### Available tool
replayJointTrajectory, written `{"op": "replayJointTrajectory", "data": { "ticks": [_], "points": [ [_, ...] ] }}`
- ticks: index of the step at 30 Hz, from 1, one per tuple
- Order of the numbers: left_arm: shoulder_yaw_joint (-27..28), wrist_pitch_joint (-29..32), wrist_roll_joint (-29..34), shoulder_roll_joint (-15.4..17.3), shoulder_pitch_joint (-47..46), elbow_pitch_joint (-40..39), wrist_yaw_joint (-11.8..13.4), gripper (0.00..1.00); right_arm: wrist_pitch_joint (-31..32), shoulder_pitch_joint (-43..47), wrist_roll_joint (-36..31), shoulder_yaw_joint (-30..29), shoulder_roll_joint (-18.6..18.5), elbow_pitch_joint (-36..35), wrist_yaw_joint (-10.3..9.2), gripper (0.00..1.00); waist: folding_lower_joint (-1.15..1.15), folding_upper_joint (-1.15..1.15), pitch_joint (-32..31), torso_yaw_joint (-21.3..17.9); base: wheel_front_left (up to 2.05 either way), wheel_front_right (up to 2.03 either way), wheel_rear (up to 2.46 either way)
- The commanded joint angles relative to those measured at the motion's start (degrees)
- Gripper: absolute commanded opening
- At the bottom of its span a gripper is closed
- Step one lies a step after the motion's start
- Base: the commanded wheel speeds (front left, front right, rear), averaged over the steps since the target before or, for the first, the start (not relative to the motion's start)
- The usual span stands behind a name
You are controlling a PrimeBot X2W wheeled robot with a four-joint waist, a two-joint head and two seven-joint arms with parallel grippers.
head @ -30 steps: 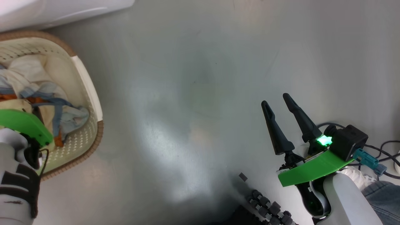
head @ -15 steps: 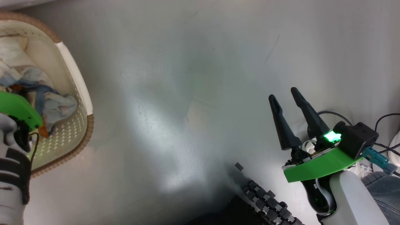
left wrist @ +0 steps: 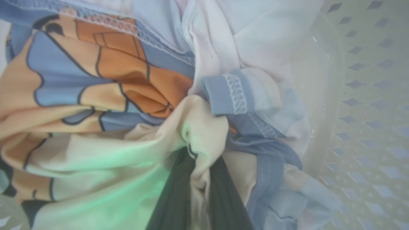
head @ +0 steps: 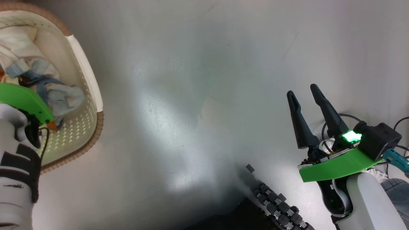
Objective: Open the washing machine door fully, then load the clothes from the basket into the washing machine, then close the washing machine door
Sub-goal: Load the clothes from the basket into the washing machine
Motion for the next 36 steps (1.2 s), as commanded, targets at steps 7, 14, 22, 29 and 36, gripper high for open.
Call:
{"op": "replayJointTrajectory", "data": {
  "ticks": [7,14,22,29,36],
  "points": [
    [0.9,-4.5,-1.2,0.2,1.8,-0.2,-1.3,0.00,-0.7,1.6,-0.2,0.3,-1.2,-0.6,0.09,1.00,0.00,0.00,-0.9,1.3,0.00,0.00,0.00],
    [2.0,-9.7,-3.3,-1.5,6.2,-0.2,-3.3,0.00,-0.7,1.5,-0.2,-0.5,-1.5,0.2,0.09,1.00,0.00,0.00,-5.4,3.9,0.00,0.00,0.00],
    [3.5,-13.3,-5.5,-3.7,12.1,-1.0,-5.0,0.00,-0.7,2.7,-0.4,-1.5,-2.1,0.8,0.09,1.00,0.00,0.00,-12.5,7.2,0.00,0.00,0.00],
    [5.0,-13.9,-6.4,-5.3,18.5,-7.0,-6.3,0.00,-0.7,4.7,-0.6,-1.5,-2.2,1.4,0.09,1.00,0.00,0.00,-19.5,9.3,0.00,0.00,0.00],
    [6.5,-13.9,-5.0,-7.3,26.9,-16.9,-6.5,0.00,-0.7,7.1,-0.9,-0.9,-2.4,2.5,0.09,1.00,0.00,0.00,-26.9,10.9,0.00,0.00,0.00]
  ]
}}
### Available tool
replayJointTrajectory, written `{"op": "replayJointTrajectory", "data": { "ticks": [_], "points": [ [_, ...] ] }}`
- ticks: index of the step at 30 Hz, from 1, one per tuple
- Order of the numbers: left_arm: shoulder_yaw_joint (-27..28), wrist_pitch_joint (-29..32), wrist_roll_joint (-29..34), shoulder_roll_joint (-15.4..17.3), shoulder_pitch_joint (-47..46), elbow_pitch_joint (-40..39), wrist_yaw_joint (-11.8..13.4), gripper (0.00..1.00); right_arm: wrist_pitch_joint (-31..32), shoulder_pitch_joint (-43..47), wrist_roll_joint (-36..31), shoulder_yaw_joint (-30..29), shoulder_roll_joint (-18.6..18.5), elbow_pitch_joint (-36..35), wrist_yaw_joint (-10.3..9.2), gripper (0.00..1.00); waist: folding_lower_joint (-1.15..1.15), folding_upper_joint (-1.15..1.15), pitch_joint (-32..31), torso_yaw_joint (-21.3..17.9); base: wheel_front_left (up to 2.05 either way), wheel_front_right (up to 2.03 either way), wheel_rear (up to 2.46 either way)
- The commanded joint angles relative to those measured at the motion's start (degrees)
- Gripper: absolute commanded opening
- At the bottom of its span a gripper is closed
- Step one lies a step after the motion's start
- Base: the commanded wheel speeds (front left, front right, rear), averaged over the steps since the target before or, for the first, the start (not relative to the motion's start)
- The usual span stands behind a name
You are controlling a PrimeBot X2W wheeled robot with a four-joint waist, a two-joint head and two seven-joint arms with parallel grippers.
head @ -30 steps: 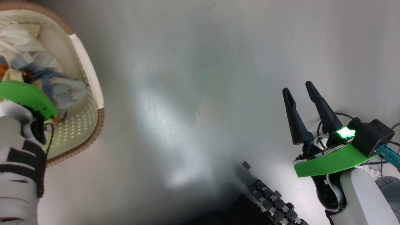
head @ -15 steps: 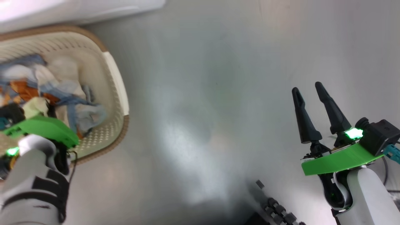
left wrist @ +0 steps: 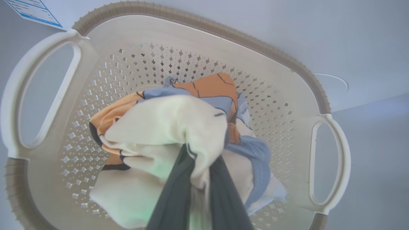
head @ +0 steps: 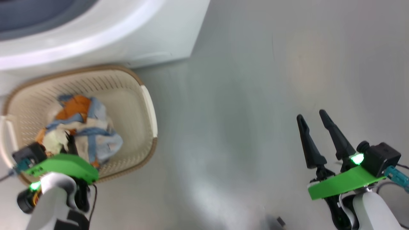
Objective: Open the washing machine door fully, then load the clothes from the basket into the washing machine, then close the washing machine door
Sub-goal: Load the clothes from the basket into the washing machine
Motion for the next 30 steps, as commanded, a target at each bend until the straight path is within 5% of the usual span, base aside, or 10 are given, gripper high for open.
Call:
{"op": "replayJointTrajectory", "data": {
  "ticks": [1,23,30],
  "points": [
    [1.5,-0.6,1.0,1.1,3.5,-2.0,-0.1,0.00,-0.3,2.5,-0.3,1.4,-0.9,-0.8,0.09,1.00,0.00,0.00,-6.5,2.5,0.00,0.00,0.00],
    [0.5,-0.6,1.2,-1.4,25.4,-20.9,-1.0,0.00,-0.3,12.5,-1.1,0.7,-0.8,1.0,0.09,1.00,0.00,0.00,-26.3,6.0,0.00,0.00,0.00],
    [-2.5,-0.6,0.0,-1.4,30.4,-28.7,1.0,0.00,-0.3,14.7,-1.3,0.5,-1.2,1.2,0.09,1.00,0.00,0.00,-30.3,7.3,0.00,0.00,0.00]
  ]
}}
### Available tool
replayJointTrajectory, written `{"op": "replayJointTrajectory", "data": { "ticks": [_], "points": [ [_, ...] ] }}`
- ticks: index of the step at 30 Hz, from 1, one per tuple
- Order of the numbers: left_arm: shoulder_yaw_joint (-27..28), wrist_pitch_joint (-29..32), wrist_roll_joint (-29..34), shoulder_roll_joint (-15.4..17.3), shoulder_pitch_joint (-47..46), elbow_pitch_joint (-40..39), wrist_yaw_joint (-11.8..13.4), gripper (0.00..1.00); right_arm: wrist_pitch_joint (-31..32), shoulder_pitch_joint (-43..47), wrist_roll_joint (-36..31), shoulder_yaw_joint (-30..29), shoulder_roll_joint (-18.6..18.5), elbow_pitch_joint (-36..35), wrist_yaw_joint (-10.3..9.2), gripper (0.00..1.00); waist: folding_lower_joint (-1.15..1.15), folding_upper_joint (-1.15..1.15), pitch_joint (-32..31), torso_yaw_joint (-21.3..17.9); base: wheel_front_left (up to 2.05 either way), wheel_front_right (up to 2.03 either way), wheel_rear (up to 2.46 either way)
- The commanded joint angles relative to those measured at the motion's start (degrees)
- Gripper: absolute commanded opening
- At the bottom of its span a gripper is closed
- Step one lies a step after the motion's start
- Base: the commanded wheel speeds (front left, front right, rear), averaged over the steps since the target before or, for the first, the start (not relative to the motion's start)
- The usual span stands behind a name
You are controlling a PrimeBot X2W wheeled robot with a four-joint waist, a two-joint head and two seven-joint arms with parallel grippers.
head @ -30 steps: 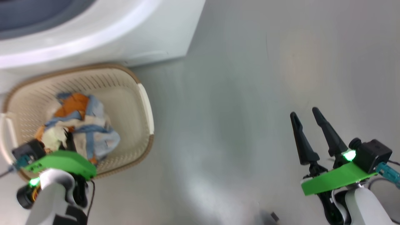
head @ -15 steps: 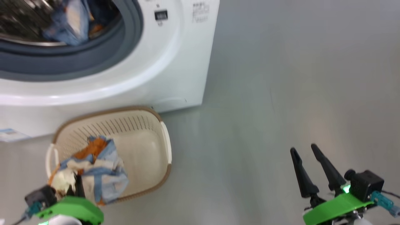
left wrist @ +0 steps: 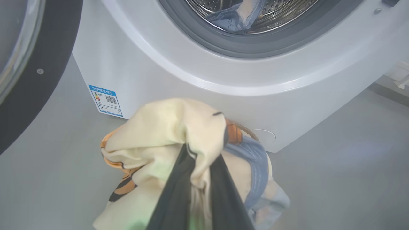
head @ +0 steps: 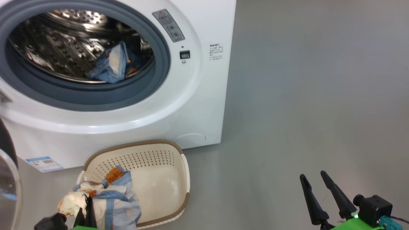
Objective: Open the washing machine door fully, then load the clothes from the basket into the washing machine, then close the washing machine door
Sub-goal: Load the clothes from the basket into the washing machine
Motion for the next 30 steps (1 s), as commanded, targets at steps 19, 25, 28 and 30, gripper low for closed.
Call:
{"op": "replayJointTrajectory", "data": {
  "ticks": [19,25,28,30],
  "points": [
    [-0.7,-0.6,1.8,0.8,12.3,-21.4,4.1,0.00,-0.3,5.4,-1.9,-0.8,-0.8,-0.8,0.09,1.00,0.00,0.00,-10.3,2.9,0.00,0.00,0.00],
    [-0.5,-0.6,1.9,0.8,14.2,-24.5,4.7,0.00,-0.3,5.9,-2.1,-0.5,-0.7,-0.9,0.09,1.00,0.00,0.00,-11.1,2.9,0.00,0.00,0.00],
    [-0.4,-0.6,2.1,0.8,14.6,-25.8,4.9,0.00,-0.3,6.2,-2.2,-0.7,-0.8,-1.0,0.09,1.00,0.00,0.00,-11.2,3.0,0.00,0.00,0.00],
    [-0.4,-0.6,2.3,0.8,14.8,-26.7,4.9,0.00,-0.3,6.4,-2.3,-0.7,-0.6,-1.1,0.09,1.00,0.00,0.00,-11.2,3.0,0.00,0.00,0.00]
  ]
}}
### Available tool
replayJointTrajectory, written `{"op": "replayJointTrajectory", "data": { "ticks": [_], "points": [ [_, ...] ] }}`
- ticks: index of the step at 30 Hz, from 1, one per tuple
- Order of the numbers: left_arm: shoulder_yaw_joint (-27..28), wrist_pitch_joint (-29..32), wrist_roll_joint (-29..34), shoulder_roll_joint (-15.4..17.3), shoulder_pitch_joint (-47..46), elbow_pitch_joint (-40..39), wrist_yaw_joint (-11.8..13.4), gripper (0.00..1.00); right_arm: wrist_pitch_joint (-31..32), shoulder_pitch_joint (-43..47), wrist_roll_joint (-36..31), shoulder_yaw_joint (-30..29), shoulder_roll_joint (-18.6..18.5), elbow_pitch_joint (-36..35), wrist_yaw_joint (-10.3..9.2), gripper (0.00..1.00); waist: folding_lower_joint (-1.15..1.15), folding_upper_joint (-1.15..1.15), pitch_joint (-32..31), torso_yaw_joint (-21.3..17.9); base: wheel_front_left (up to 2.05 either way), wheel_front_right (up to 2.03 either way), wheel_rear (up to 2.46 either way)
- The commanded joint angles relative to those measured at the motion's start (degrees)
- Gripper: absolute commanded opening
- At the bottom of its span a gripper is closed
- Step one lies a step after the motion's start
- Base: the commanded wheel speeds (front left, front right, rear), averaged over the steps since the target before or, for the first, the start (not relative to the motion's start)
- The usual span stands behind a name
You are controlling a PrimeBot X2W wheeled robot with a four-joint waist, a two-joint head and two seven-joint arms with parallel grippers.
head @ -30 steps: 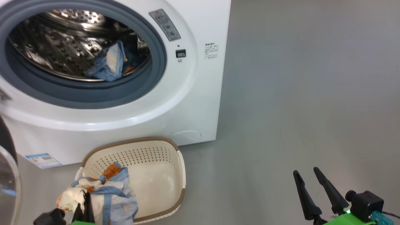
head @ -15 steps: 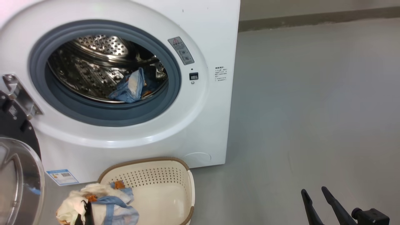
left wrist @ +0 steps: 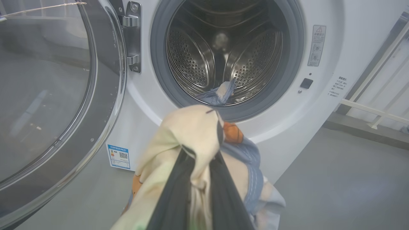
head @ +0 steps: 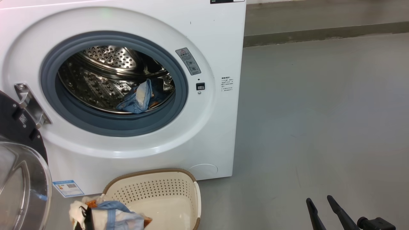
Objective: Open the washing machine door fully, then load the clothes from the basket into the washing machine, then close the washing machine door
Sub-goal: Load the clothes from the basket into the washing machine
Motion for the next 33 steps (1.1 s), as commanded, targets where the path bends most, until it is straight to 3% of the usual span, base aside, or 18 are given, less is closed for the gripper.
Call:
{"op": "replayJointTrajectory", "data": {
  "ticks": [1,33],
  "points": [
    [2.0,-0.6,0.8,0.6,-1.1,-2.1,0.5,0.00,-0.3,-0.2,-0.5,1.1,-0.8,-1.4,0.09,1.00,0.00,0.00,0.0,0.0,0.00,0.00,0.00],
    [0.8,-0.6,2.8,0.6,0.0,-6.4,0.9,0.00,-0.3,-0.6,-0.2,1.8,-0.3,-0.9,0.09,1.00,0.00,0.00,0.0,-0.4,0.00,0.00,0.00]
  ]
}}
